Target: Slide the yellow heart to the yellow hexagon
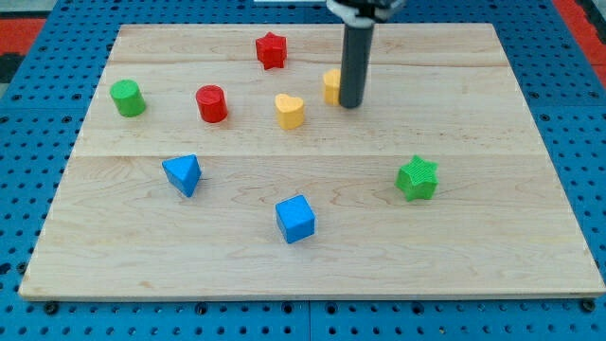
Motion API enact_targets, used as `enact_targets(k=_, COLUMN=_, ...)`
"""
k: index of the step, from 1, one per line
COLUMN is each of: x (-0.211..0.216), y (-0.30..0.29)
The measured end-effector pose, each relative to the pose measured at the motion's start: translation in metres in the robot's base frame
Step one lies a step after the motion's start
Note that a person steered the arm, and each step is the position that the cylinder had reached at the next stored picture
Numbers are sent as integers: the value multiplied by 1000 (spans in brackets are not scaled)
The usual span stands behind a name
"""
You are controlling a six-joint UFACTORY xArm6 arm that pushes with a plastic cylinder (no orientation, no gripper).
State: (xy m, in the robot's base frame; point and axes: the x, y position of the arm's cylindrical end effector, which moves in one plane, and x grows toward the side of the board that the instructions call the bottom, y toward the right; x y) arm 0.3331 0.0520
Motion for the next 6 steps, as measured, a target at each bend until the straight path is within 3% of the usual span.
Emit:
enact_targets(k=1, x=-8, y=16)
enact_targets(k=2, x=63, y=28)
enact_targets(k=3, x=122, y=-42)
enact_targets(k=4, x=104, y=-94)
enact_targets(k=6, x=55, y=-104)
